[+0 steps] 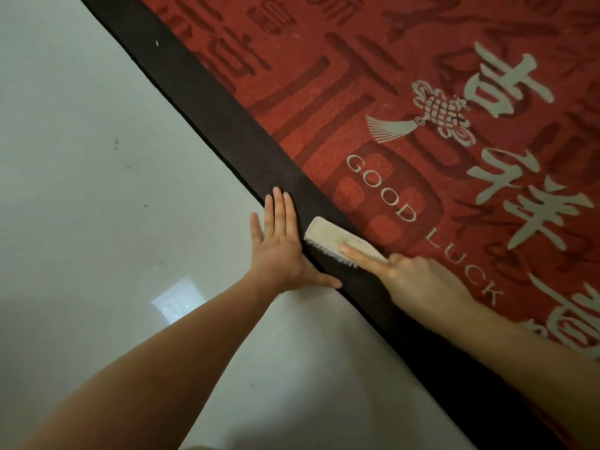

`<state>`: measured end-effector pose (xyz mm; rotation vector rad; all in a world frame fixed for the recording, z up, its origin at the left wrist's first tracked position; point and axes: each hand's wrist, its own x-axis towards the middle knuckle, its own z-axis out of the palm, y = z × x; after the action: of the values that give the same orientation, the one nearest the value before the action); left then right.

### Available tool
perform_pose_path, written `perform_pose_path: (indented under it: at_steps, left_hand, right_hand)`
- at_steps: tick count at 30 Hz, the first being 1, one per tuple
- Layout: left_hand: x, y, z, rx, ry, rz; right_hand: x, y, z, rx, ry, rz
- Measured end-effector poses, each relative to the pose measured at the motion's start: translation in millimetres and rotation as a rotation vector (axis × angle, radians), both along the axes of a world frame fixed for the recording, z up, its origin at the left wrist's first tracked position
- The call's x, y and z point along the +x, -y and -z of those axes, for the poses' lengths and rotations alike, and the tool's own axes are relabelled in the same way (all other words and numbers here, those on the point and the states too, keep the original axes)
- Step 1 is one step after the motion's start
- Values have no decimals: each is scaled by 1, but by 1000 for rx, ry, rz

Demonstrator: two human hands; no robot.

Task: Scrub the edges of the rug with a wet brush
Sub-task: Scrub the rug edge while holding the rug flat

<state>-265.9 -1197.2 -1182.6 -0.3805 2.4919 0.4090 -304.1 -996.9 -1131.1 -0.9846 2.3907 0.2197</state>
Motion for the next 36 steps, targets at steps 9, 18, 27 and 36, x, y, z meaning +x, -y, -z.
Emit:
perform_pose_path:
  at_steps: [9, 18, 27, 36]
  left_hand:
    - [1, -1, 0, 10, -20, -10]
    - [1, -2, -1, 19, -20, -17]
    - [0, -5, -6, -1, -10, -16]
    - [1, -5, -6, 0, -21, -21]
  right_hand:
    - [3, -13, 2, 30, -12, 50]
    - [-1, -26, 3, 48, -34, 20]
    - [9, -25, -1, -16, -11, 61]
    - [11, -15, 7, -81, 15, 20]
